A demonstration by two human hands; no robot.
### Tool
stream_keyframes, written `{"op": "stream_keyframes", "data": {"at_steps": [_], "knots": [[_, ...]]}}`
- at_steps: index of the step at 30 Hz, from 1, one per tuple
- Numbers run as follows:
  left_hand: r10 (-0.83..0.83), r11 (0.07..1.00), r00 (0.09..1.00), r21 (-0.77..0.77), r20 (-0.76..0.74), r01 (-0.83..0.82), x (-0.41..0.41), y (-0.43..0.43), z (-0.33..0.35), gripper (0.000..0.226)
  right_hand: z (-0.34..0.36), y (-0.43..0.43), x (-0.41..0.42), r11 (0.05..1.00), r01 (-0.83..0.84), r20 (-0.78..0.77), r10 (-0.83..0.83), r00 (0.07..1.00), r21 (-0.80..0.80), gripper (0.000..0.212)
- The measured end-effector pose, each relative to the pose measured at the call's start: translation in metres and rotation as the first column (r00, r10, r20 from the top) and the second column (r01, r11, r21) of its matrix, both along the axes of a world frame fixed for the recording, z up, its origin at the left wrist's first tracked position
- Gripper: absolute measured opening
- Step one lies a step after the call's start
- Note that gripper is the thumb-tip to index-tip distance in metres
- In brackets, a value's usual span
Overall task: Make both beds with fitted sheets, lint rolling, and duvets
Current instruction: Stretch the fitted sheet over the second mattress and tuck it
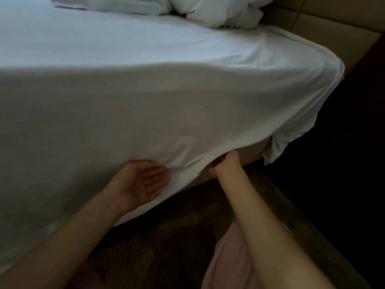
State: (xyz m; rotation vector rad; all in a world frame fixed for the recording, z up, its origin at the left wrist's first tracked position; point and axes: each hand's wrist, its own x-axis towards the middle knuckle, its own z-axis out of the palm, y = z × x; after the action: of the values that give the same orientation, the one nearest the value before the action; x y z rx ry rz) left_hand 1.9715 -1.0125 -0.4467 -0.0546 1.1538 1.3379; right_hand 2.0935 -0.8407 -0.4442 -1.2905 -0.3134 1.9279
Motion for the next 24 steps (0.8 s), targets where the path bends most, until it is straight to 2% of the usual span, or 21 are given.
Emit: {"op": "stream_keyframes", "data": {"at_steps": [4,9,12,16,18,21,24], "knots": [[0.021,1.000,1.000,-0.006,0.007,-0.021,0.001,0.000,0.004,0.023,0.012,-0.002,-0.002,0.994,-0.102,0.008,0.102,0.995,0.031,0.024],[-0.023,0.998,0.996,-0.055,-0.089,0.018,0.007,0.005,0.004,0.020,0.007,0.014,0.011,0.962,-0.245,0.253,0.210,0.945,0.117,0.031],[-0.068,0.995,0.989,-0.081,-0.131,0.057,0.007,0.006,0.000,0.021,0.004,0.017,0.015,0.962,-0.267,0.327,0.234,0.916,0.058,0.028],[-0.080,0.993,0.989,-0.101,-0.125,0.068,0.002,0.001,-0.003,0.020,-0.016,0.025,0.018,0.890,-0.451,0.593,0.331,0.734,0.062,0.019],[-0.095,0.991,0.985,-0.108,-0.142,0.080,0.000,0.002,-0.004,0.020,-0.023,0.031,0.021,0.827,-0.562,0.709,0.397,0.583,-0.001,0.022],[-0.119,0.989,0.974,-0.109,-0.191,0.100,0.002,0.006,-0.009,0.019,-0.022,0.042,0.018,0.773,-0.631,0.782,0.433,0.448,-0.066,0.028],[-0.137,0.990,0.969,-0.062,-0.207,0.127,0.005,0.003,-0.013,0.020,-0.024,0.048,0.013,0.746,-0.658,0.801,0.452,0.393,-0.099,0.029]]}}
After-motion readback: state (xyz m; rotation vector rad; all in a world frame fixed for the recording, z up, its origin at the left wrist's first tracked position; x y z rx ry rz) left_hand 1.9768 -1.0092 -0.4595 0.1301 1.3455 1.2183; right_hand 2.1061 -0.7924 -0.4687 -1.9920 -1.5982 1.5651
